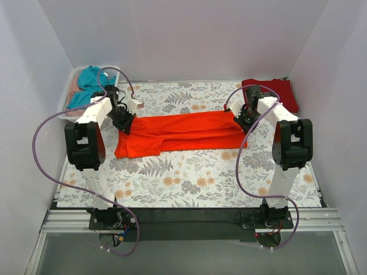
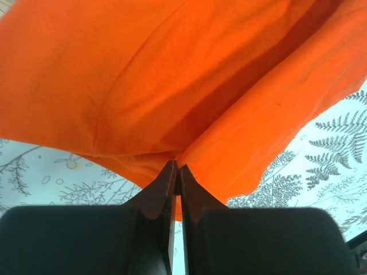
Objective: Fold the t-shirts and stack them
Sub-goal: Fold the tshirt
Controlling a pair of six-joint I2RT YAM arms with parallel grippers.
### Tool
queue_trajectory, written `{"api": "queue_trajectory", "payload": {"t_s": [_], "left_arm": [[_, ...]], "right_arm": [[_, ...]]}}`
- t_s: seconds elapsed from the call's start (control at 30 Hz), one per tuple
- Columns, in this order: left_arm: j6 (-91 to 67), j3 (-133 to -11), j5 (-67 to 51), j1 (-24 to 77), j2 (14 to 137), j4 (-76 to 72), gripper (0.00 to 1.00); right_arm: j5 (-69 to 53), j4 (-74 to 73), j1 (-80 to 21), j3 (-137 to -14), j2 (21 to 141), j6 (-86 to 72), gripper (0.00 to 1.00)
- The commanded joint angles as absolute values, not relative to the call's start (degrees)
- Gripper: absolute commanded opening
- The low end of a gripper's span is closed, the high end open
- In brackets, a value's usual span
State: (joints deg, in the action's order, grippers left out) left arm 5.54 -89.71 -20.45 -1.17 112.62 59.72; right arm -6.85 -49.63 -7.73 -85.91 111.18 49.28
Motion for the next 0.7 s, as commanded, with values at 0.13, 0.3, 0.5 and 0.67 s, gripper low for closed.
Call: {"api": "queue_trajectory", "payload": {"t_s": [0.13,0.3,0.5,0.67], "left_arm": [[6.15,-93.69,-18.99,-0.79,114.69,58.19,0.0],[4.84,-93.69,-18.37,-0.79,115.49,56.26,0.08],[0.79,-97.2,-25.02,-5.78,112.86,62.29,0.4],[0.62,-93.97,-30.84,-13.0,108.12,68.02,0.43]], "right_arm": [[-6.77,-50.27,-7.12,-89.12,112.76,48.52,0.01],[-6.59,-50.45,-7.21,-91.13,113.9,46.5,0.03],[-9.65,-54.65,-4.67,-93.07,111.54,42.37,0.55],[-15.46,-60.11,-0.53,-92.46,108.46,39.21,0.54]]}}
